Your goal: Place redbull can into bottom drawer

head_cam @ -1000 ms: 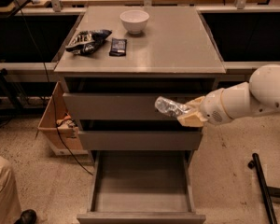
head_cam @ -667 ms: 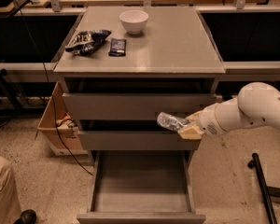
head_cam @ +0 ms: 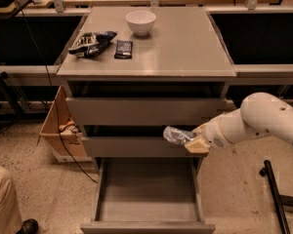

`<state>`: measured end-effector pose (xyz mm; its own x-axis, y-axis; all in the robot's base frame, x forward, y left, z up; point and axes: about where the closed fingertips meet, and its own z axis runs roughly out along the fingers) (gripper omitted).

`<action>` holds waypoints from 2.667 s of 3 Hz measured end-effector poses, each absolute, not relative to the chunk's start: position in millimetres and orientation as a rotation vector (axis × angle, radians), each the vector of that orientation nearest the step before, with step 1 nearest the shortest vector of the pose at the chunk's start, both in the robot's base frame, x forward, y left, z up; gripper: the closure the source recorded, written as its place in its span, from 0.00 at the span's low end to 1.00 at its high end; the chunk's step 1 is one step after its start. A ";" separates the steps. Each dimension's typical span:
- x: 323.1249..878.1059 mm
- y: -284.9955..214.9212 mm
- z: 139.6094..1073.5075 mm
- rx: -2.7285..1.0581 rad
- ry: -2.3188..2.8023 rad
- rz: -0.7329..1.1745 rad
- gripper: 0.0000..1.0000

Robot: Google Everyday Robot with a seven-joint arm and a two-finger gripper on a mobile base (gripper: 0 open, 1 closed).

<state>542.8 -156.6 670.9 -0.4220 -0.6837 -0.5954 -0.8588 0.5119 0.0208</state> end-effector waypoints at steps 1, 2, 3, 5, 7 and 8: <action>525.7 -160.8 610.4 -1.306 2.313 0.423 1.00; 504.9 -157.1 516.3 -1.360 2.379 0.451 1.00; 493.4 -152.9 458.3 -1.373 2.401 0.484 1.00; 480.3 -139.6 381.2 -1.374 2.410 0.551 1.00; 505.3 -119.8 316.8 -1.362 2.453 0.486 1.00; 528.9 -115.6 270.9 -1.307 2.478 0.461 1.00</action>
Offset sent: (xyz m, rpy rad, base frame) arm -0.0512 0.0008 -0.2298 -0.1302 0.2115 0.0541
